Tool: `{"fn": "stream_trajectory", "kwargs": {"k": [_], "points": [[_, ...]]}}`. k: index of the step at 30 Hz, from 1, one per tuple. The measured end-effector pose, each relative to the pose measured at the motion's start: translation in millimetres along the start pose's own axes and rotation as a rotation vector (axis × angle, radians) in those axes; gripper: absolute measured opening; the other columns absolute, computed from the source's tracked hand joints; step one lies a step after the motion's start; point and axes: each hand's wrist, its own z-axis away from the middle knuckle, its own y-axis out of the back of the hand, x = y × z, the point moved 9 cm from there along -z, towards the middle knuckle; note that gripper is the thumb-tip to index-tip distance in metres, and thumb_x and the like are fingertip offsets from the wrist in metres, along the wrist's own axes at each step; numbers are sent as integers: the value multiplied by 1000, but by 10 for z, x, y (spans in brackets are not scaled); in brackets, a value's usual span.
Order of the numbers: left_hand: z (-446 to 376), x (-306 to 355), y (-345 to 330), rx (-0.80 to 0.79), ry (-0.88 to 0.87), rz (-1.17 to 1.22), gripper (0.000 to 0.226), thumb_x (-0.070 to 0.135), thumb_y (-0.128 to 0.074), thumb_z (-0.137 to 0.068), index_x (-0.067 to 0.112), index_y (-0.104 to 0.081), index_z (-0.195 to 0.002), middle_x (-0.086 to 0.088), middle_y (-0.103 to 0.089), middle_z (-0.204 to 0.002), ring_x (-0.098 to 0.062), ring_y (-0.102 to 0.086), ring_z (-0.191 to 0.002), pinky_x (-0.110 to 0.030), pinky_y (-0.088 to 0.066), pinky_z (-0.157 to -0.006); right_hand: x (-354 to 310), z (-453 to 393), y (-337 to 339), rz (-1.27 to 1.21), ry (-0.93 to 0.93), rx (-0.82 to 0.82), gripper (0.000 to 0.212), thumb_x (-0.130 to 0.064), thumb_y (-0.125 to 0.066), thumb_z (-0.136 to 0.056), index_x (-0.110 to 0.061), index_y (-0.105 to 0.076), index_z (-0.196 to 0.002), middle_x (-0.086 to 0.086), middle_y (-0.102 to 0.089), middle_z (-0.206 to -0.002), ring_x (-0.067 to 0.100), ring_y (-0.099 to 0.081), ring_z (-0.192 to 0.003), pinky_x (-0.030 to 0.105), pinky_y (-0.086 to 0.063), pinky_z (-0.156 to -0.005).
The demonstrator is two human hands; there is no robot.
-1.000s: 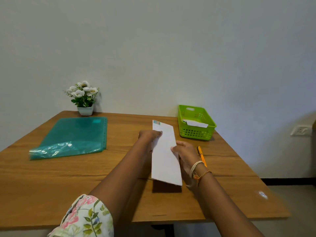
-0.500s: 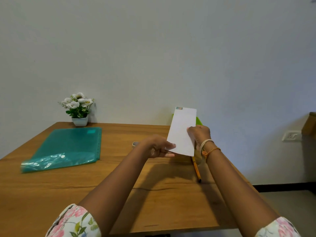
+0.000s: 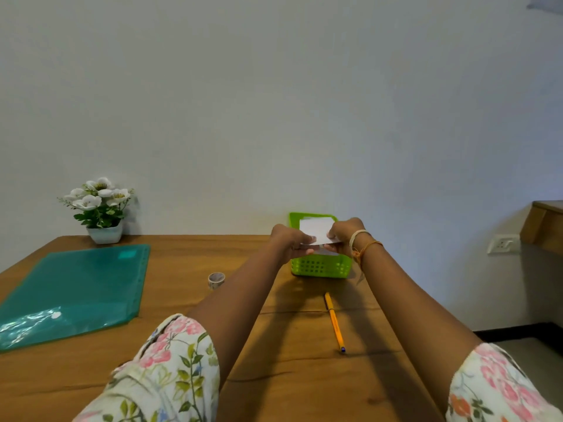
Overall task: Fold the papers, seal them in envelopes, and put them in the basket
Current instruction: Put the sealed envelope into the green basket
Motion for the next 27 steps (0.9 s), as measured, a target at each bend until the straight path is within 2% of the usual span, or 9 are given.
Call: {"fn": "stream_trajectory", "kwargs": {"k": [3, 6, 8, 11, 13, 16, 20, 23, 27], "points": [[-214, -5, 26, 39, 2, -78, 23, -5, -70, -81, -4, -53, -95, -13, -63, -77, -14, -62, -38, -21, -52, -40, 5, -226, -41, 80, -11, 0, 16, 19, -51, -83, 6, -50, -92, 19, -53, -79, 29, -54, -57, 37, -59, -55], [-392, -11, 136, 109, -46, -192, 31, 11, -77, -79, 2, -56, -99, -11, -62, -87, -16, -63, -42, -17, -43, -36, 64, -487, -70, 181, 10, 37, 15, 11, -60, -79, 1, -51, -73, 21, -59, -87, 29, -58, -53, 44, -60, -63], [-466, -54, 150, 92, -85, -270, 31, 21, -78, -79, 4, -59, -98, -10, -62, -88, -17, -63, -49, -18, -42, -40, 62, -606, -60, 304, 64, 81, 10, -1, -65, -77, 1, -57, -82, 21, -63, -92, 34, -64, -69, 49, -58, -78], [-545, -142, 133, 57, -146, -406, 41, 37, -74, -81, 7, -64, -108, -8, -69, -97, -14, -65, -54, -20, -41, -47, 45, -637, -26, 609, 132, 144, 30, -19, -59, -83, -2, -61, -108, 20, -64, -115, 38, -61, -105, 35, -50, -81], [-572, -161, 123, 74, -190, -510, 44, 41, -71, -82, 12, -62, -114, -6, -70, -104, -13, -66, -56, -18, -39, -42, 94, -650, -28, 705, 151, 136, 30, -24, -54, -86, -5, -62, -108, 20, -64, -117, 37, -60, -106, 32, -44, -75], [-595, -165, 113, 122, -261, -620, 49, 42, -70, -83, 13, -60, -120, -7, -68, -109, -14, -66, -57, -20, -42, -41, 184, -693, -40, 801, 177, 135, 38, -35, -46, -90, -7, -63, -111, 20, -61, -122, 38, -57, -111, 35, -44, -83], [-552, -153, 83, 191, -317, -786, 56, 44, -73, -79, 16, -59, -125, -6, -65, -122, -26, -68, -95, -35, -56, -73, 196, -617, -22, 883, 272, 180, 45, -43, -38, -95, -12, -67, -109, 17, -63, -119, 37, -57, -109, 37, -45, -84], [-428, -166, 73, 238, -364, -849, 61, 42, -73, -80, 19, -54, -133, -7, -58, -133, -27, -56, -119, -38, -49, -94, 169, -393, 54, 871, 372, 271, 45, -44, -36, -96, -12, -62, -115, 16, -59, -121, 38, -55, -111, 39, -45, -85], [-71, -243, 189, 333, -478, -853, 54, 39, -69, -84, 22, -53, -133, -4, -56, -135, -25, -50, -125, -37, -44, -96, 316, 24, 231, 638, 400, 418, 34, -35, -46, -94, -8, -52, -113, 15, -55, -116, 39, -57, -103, 38, -42, -76]]}}
